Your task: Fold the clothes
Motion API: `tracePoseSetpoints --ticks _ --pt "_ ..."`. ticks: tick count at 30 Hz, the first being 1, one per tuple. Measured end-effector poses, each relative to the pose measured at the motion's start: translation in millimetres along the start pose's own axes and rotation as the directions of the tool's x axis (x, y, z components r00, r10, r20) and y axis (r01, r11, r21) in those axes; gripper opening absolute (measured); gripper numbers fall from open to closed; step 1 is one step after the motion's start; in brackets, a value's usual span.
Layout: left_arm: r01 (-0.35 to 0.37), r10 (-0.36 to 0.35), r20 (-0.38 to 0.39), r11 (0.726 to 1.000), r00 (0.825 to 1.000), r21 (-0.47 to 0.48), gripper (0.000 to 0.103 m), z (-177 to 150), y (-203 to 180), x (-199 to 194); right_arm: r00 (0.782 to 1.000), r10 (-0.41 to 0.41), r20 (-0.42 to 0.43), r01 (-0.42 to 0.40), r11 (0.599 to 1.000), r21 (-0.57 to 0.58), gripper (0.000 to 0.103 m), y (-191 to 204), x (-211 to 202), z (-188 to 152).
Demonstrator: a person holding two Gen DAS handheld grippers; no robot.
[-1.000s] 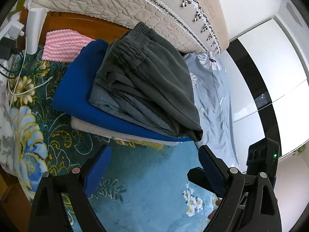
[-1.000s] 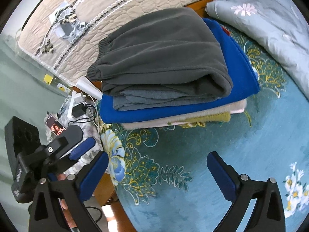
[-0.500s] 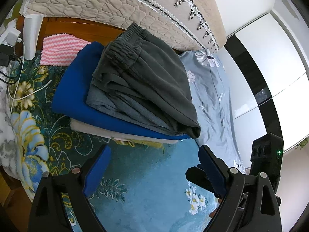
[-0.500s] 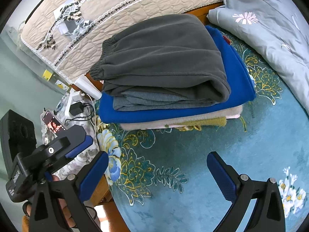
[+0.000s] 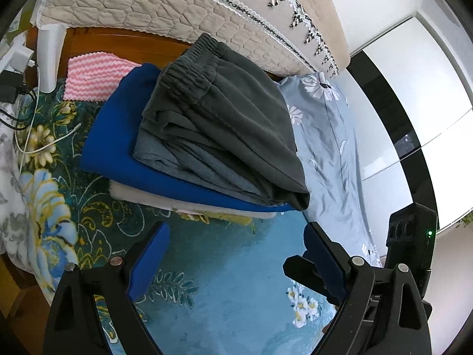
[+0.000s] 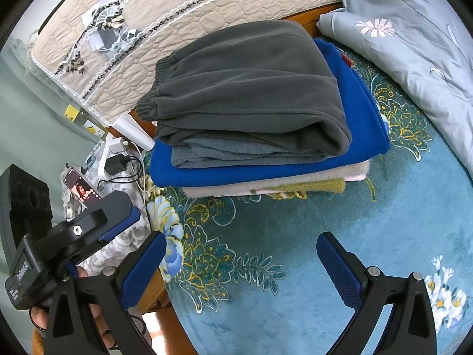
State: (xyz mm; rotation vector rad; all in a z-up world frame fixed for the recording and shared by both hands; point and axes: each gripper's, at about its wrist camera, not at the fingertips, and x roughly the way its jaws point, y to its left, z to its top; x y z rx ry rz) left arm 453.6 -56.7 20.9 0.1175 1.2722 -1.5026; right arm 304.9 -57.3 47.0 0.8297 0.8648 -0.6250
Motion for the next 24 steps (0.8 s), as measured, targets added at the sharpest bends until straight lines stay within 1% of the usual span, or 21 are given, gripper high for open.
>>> tracePoseSetpoints --ticks 5,7,11,14,18,21,24 --pt "-0.008 0.008 -0.023 1.0 1.0 0.015 0.092 1 -1 3 1.0 -0.002 -0.006 0.002 1.0 -0.013 0.103 2 1 0" --pt "-0.044 0.045 -0.036 0.999 0.998 0.03 0.092 2 -3 7 1.0 -0.003 -0.008 0.003 1.0 -0.018 0.103 3 2 0" --pt "-0.075 0.076 -0.035 0.997 0.997 0.032 0.092 2 -2 9 1.0 -0.006 -0.015 0.006 1.0 -0.024 0.103 4 4 0" --pt "-0.063 0.063 -0.013 0.998 0.998 0.013 0.092 0 1 7 1.0 -0.005 -0.017 0.004 1.0 -0.023 0.103 4 5 1" --pt "-0.086 0.086 0.028 0.996 0.996 -0.007 0.092 1 4 2 1.0 -0.006 -0.019 0.005 1.0 -0.023 0.103 3 6 2" --pt "-0.068 0.069 0.038 0.997 0.997 -0.024 0.092 1 8 0 1.0 -0.005 -0.019 0.005 1.0 -0.024 0.103 3 6 2" --pt "-0.049 0.05 0.042 0.999 0.998 -0.019 0.092 2 7 0 1.0 -0.006 -0.02 0.006 1.0 -0.022 0.103 3 7 2"
